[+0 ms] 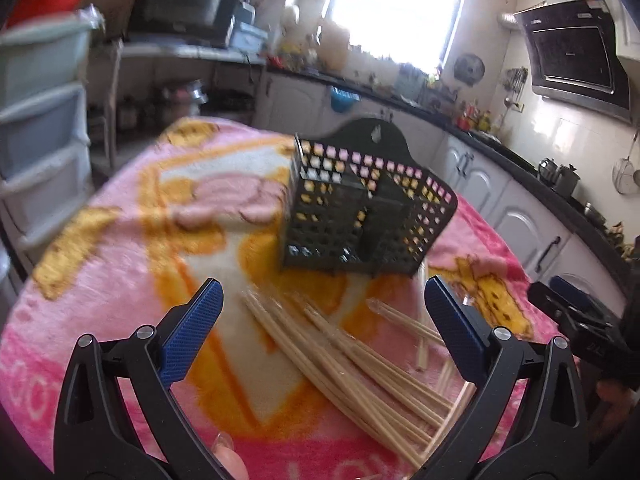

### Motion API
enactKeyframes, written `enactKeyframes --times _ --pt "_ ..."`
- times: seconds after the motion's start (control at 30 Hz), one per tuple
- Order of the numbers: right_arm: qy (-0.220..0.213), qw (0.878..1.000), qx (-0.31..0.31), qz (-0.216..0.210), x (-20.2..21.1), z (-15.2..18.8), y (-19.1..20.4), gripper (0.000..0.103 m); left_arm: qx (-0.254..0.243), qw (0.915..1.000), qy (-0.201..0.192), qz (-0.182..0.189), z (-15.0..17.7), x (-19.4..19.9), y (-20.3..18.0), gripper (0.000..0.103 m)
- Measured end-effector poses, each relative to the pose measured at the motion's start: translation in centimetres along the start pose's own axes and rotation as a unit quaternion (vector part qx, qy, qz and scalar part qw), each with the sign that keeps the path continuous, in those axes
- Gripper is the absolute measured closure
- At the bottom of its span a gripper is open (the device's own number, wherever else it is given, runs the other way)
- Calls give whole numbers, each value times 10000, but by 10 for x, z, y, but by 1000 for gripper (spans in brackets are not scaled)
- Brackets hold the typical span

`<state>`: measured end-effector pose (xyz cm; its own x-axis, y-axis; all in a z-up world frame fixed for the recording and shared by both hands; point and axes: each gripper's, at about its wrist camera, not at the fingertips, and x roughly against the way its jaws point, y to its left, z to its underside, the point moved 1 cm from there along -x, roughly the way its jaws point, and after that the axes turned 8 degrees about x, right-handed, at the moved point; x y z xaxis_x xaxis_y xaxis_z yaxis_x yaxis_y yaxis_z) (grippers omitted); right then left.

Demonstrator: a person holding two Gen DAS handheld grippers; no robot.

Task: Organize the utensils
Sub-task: 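Move the left gripper down toward the wrapped chopsticks while the right gripper approaches others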

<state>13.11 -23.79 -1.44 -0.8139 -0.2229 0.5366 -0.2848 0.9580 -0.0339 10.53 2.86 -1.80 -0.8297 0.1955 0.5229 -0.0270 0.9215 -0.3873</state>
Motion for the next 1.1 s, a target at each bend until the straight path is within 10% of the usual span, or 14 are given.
enactKeyframes --times 0.17,0.37,0.9,1.1 --pt "424 9991 -88 41 -22 -1 -14 6 -112 9985 522 121 10 -22 -6 11" --pt "727 9972 -170 -42 -42 2 -24 6 166 9936 1107 149 23 -45 3 41" --pt "1459 9880 -368 -362 -81 12 -31 7 161 9877 1556 -1 26 -74 8 84" --pt "1906 9742 -938 -761 -104 20 -38 30 118 9878 1555 2 23 -78 11 93"
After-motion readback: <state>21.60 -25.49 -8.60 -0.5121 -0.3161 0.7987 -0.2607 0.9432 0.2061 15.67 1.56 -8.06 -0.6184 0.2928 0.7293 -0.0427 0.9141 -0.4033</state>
